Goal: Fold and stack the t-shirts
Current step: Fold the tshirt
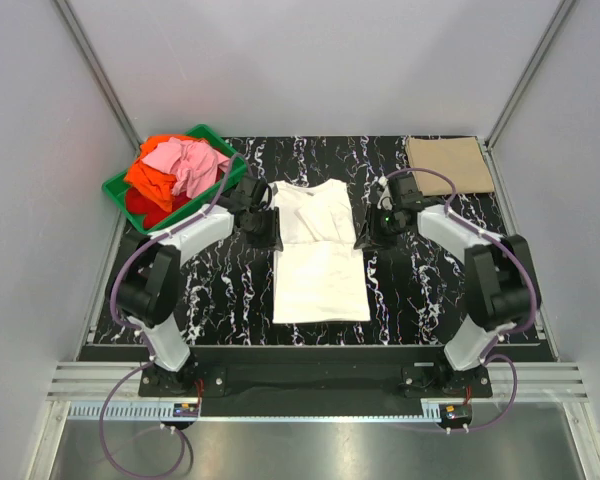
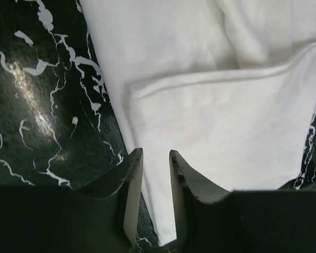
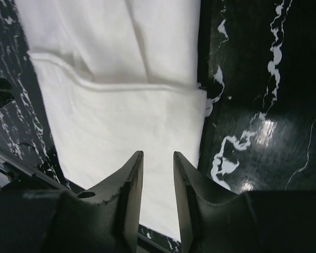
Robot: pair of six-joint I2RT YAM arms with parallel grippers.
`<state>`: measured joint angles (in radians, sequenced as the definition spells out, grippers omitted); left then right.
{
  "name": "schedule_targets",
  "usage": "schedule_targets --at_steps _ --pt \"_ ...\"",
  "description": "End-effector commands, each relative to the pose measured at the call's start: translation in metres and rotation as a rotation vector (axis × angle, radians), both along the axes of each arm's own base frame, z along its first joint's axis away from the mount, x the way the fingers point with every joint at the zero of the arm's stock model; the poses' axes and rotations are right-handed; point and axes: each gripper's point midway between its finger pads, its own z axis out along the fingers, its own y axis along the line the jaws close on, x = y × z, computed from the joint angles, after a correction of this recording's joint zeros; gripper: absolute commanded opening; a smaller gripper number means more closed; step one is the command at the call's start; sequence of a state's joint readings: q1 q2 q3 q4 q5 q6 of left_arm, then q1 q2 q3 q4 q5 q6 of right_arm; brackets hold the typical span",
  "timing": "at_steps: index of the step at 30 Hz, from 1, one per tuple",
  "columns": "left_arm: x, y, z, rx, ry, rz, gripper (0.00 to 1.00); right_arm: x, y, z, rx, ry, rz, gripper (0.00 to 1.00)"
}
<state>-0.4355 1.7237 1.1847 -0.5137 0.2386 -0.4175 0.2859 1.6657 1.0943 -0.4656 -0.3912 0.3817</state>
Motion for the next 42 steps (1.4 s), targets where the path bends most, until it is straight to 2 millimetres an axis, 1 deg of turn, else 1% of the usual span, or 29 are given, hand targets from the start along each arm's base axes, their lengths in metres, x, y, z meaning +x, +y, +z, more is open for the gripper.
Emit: schedule_targets --at_steps 1,2,3,4,6,7,8,12,17,18,20,22,24,26,27,29,30,31,33,34,36,37,40,41,42 --pt "0.026 -0.006 -0.004 0.026 -0.052 -0.026 0.31 0.011 0.000 -0.024 -0.008 0.032 0.107 0.37" --pt "0.029 -0.007 -0.006 0.030 -0.050 -0.028 0.32 0.014 -0.001 -0.028 -0.009 0.033 0.117 0.37" --pt "0.033 -0.006 -0.012 0.049 -0.048 -0.023 0.33 0.015 -0.001 -0.037 -0.016 0.050 0.122 0.37" --pt "0.035 -0.005 -0.014 0.060 -0.052 -0.024 0.33 0.020 0.000 -0.037 -0.012 0.040 0.131 0.37" --pt "0.041 -0.002 -0.020 0.091 -0.056 -0.018 0.34 0.025 -0.001 -0.044 -0.013 0.049 0.141 0.37" --pt "0.042 -0.001 -0.022 0.098 -0.058 -0.021 0.34 0.029 0.001 -0.042 -0.003 0.040 0.149 0.37" --pt "0.044 -0.001 -0.026 0.104 -0.053 -0.023 0.34 0.031 0.000 -0.045 -0.001 0.045 0.152 0.37" --pt "0.048 -0.004 -0.028 0.104 -0.053 -0.038 0.34 0.033 -0.001 -0.046 -0.008 0.040 0.157 0.36" --pt "0.050 -0.006 -0.030 0.099 -0.052 -0.046 0.31 0.034 -0.002 -0.049 -0.019 0.037 0.164 0.29" --pt "0.050 -0.006 -0.029 0.097 -0.051 -0.048 0.29 0.033 -0.003 -0.052 -0.026 0.043 0.161 0.29" --pt "0.049 -0.008 -0.029 0.089 -0.048 -0.052 0.29 0.034 -0.005 -0.052 -0.034 0.041 0.158 0.29" --pt "0.049 -0.008 -0.029 0.088 -0.051 -0.057 0.27 0.034 -0.005 -0.053 -0.039 0.045 0.148 0.31" --pt "0.049 -0.010 -0.027 0.077 -0.051 -0.062 0.24 0.035 -0.005 -0.047 -0.033 0.032 0.147 0.31" --pt "0.049 -0.013 -0.026 0.067 -0.049 -0.068 0.22 0.036 -0.003 -0.046 -0.029 0.030 0.148 0.29" --pt "0.049 -0.014 -0.026 0.062 -0.045 -0.073 0.18 0.037 -0.003 -0.045 -0.029 0.027 0.147 0.27" --pt "0.049 -0.017 -0.022 0.047 -0.049 -0.078 0.14 0.038 -0.003 -0.042 -0.022 0.022 0.148 0.26" --pt "0.049 -0.017 -0.020 0.044 -0.048 -0.076 0.09 0.039 -0.002 -0.040 -0.019 0.015 0.149 0.27" --pt "0.049 -0.017 -0.017 0.040 -0.053 -0.075 0.00 0.039 -0.002 -0.038 -0.019 0.012 0.149 0.27" --pt "0.050 -0.019 -0.012 0.033 -0.060 -0.072 0.00 0.040 -0.001 -0.034 -0.017 -0.001 0.148 0.24" --pt "0.049 -0.019 -0.009 0.027 -0.064 -0.072 0.00 0.041 -0.001 -0.032 -0.016 -0.006 0.145 0.10" --pt "0.049 -0.020 -0.003 0.011 -0.065 -0.060 0.00 0.041 -0.001 -0.027 -0.013 -0.019 0.144 0.00" --pt "0.048 -0.020 0.004 0.003 -0.075 -0.056 0.00 0.041 -0.001 -0.025 -0.011 -0.021 0.142 0.00" --pt "0.046 -0.019 0.013 -0.001 -0.077 -0.033 0.00 0.039 0.002 -0.013 0.012 -0.041 0.142 0.00" --pt "0.048 -0.016 0.016 0.008 -0.084 -0.018 0.00 0.040 0.002 -0.006 0.016 -0.058 0.141 0.00" --pt "0.046 -0.016 0.018 0.006 -0.080 -0.008 0.00 0.039 0.002 -0.005 0.017 -0.062 0.140 0.00"
